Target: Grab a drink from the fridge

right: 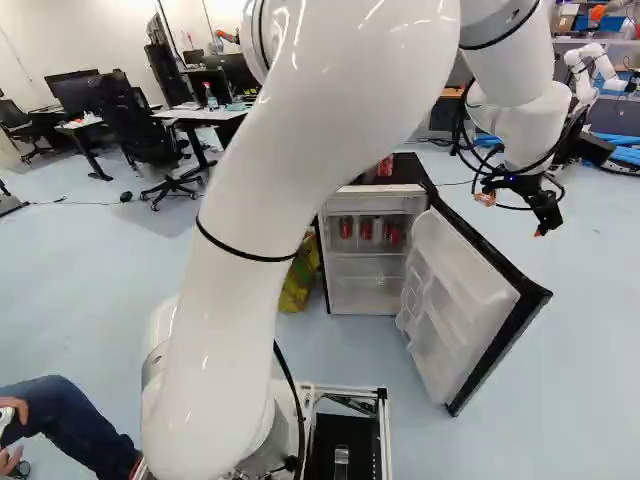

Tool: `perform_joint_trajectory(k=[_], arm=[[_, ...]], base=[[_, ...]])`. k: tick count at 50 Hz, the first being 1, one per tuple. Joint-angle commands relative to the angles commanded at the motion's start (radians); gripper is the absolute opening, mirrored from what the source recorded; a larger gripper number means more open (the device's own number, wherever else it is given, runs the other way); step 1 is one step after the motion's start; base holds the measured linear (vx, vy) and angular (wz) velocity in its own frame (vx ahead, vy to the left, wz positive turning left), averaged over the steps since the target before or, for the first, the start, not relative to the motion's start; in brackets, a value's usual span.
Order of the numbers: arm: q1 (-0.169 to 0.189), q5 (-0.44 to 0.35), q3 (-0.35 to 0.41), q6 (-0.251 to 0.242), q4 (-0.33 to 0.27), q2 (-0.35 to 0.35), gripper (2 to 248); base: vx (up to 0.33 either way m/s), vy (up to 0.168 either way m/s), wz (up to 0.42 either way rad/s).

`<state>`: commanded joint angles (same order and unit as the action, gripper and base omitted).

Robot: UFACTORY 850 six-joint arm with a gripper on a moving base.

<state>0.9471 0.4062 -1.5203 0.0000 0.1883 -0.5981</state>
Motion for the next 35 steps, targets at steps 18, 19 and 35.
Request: perform_joint_trajectory(k=[18, 19, 35], arm=[[0.001, 0.106, -0.081, 0.0, 0.014, -0.058, 247], [0.001, 0.112, -0.082, 0.0, 0.015, -0.059, 247], [0.001, 0.215, -0.092, 0.0, 0.031, -0.091, 247]], base=[[0.0, 0.0, 0.0], [0.0, 0.0, 0.0], [0.0, 0.0, 0.0]])
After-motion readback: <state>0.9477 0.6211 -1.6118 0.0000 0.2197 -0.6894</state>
